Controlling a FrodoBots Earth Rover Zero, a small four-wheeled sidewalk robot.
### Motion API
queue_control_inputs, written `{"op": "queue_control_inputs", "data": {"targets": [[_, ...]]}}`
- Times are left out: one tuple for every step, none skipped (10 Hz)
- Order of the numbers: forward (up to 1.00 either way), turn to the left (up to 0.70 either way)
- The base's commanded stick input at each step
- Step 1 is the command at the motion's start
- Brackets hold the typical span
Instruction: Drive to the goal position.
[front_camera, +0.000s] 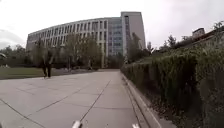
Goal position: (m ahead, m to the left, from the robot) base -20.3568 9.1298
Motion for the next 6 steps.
{"op": "queue_control_inputs", "data": {"targets": [[0.06, 0.0], [0.06, 0.0], [0.06, 0.0], [0.07, 0.0], [0.06, 0.0], [0.07, 0.0]]}}
